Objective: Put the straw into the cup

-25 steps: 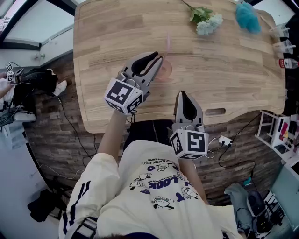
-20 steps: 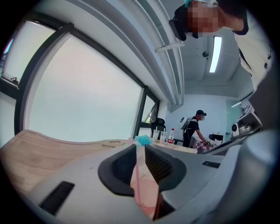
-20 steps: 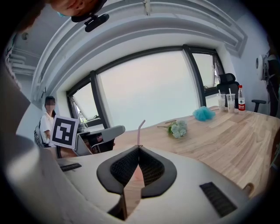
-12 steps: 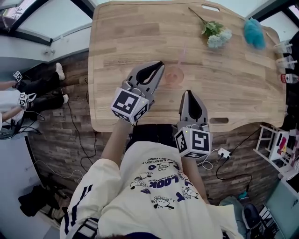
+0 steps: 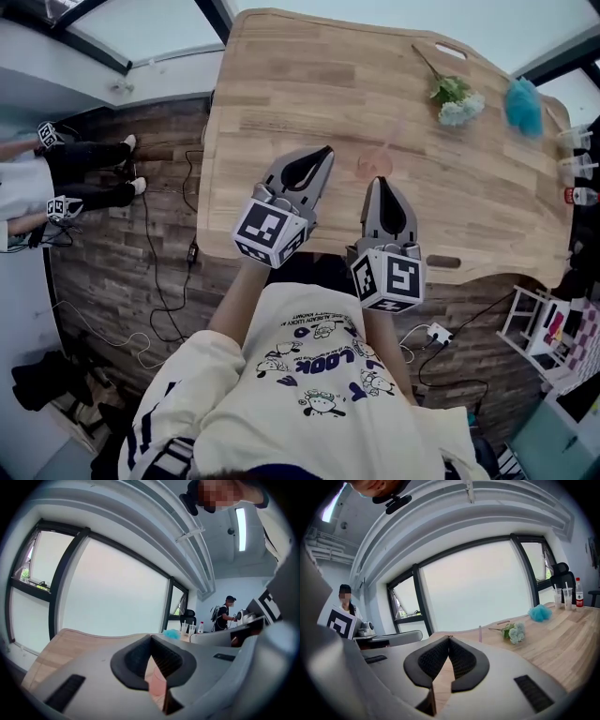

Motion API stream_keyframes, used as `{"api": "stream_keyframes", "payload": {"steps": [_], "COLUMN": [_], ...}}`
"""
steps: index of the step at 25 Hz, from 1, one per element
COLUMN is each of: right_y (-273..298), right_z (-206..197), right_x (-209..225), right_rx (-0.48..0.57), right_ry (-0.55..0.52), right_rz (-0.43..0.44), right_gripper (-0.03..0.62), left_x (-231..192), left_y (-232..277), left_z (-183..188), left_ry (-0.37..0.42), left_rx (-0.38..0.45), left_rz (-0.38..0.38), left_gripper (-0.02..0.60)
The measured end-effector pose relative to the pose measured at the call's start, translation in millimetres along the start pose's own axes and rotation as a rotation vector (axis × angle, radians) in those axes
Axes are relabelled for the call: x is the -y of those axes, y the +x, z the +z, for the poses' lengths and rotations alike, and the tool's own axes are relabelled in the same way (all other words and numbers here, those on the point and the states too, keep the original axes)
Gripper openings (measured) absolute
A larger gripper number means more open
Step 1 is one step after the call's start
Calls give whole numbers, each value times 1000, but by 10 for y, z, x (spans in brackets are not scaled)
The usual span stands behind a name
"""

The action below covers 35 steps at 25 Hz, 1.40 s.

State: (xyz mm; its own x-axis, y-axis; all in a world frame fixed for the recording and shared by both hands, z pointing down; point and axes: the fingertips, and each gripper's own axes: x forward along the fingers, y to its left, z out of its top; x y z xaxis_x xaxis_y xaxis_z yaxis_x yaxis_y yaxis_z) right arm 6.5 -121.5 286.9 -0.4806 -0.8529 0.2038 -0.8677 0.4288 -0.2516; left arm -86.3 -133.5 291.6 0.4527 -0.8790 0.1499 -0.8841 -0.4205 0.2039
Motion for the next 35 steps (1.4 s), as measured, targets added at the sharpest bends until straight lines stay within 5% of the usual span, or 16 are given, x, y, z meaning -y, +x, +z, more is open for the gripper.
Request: {"api": "stream_keyframes", "payload": {"steps": [16,35], "right_y": [155,239], "right_z": [-12,-6], "right_x": [-296,-390], "right_rx": [-23,-30], "right_ry": [-36,-61], "right_rz": [68,94], "right_gripper": [-3,-3], "left_x": [-231,-291], "left_y": [-366,-373], "left_z": [100,143], "left_ry": [-5,11], "left_rx": [26,31], "left_rz": [162,197], "left_gripper": [31,31]}}
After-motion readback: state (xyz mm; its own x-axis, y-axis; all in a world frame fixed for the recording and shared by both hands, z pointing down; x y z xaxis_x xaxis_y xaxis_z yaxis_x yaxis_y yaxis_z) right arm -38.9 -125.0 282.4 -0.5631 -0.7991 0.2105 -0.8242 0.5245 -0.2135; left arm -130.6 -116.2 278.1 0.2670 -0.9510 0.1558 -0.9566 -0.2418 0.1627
